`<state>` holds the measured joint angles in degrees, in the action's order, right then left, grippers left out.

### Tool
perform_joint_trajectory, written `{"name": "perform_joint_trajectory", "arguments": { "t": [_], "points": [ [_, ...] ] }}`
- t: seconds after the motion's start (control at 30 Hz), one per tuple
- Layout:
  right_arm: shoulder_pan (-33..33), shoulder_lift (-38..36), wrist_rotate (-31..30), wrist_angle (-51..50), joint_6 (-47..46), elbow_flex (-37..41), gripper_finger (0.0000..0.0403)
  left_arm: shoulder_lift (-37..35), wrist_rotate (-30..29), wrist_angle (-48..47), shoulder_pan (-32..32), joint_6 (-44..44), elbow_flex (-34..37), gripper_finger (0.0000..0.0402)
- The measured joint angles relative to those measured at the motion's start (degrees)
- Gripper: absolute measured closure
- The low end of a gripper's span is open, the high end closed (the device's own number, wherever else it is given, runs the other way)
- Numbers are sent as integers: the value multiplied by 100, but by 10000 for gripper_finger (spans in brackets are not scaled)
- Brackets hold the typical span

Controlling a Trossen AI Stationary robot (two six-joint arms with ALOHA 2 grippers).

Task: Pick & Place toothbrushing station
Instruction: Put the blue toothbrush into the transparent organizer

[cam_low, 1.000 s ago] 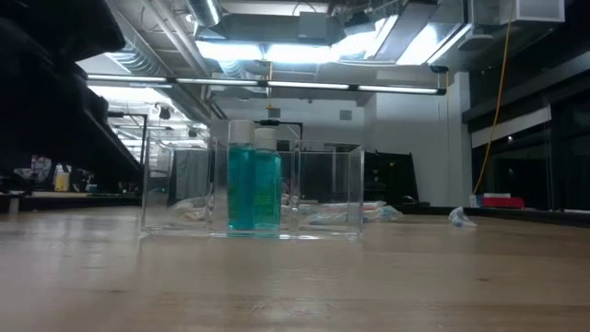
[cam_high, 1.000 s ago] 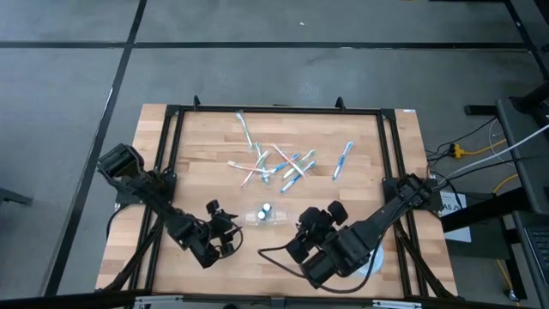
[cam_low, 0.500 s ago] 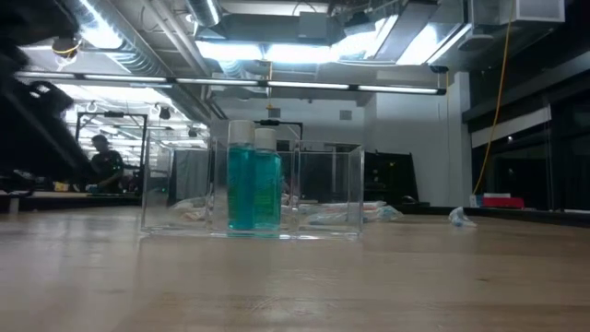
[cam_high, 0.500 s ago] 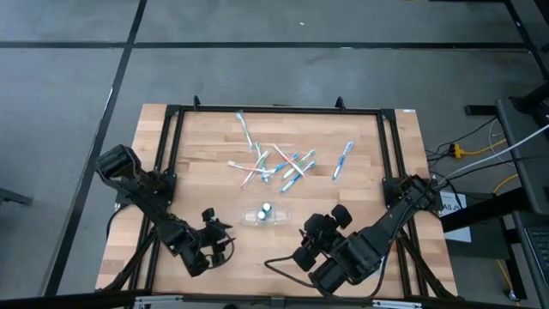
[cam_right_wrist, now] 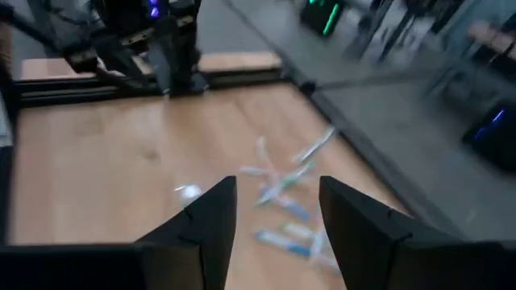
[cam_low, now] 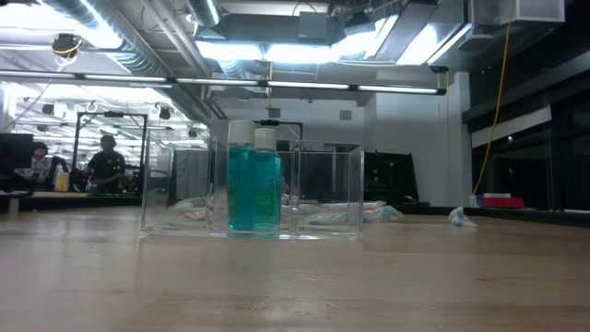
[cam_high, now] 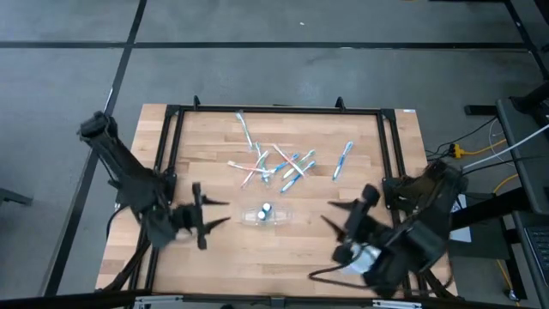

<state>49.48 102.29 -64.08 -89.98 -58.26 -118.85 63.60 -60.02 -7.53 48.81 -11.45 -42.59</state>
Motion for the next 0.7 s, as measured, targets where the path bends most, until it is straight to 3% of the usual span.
{"name": "perform_joint_trajectory", "arguments": {
  "t": [0.07, 0.2, 0.37, 0.43, 0.57, 0.7],
  "points": [
    [23, -429, -263, -2, 91, 491, 222, -377, 790, 679, -376, 884, 2, 217],
    [-85, -1390, -366, -5, -153, 1762, 222, -932, 2912, 2013, -1148, 2213, 1, 217],
    [-230, -2445, 49, 417, -643, 3250, 222, -1454, 5014, 1985, -1990, 2514, 2, 217],
    [-230, -2728, 208, 908, -450, 3735, 222, -1586, 5158, 1737, -2267, 2490, 2, 217],
    [-344, -3152, 463, 1773, -77, 4502, 222, -1808, 4815, 1188, -2843, 2495, 4, 217],
    [-788, -3300, 637, 1926, 13, 5049, 222, -1966, 5327, 866, -3546, 2601, 4, 217]
  ]
}}
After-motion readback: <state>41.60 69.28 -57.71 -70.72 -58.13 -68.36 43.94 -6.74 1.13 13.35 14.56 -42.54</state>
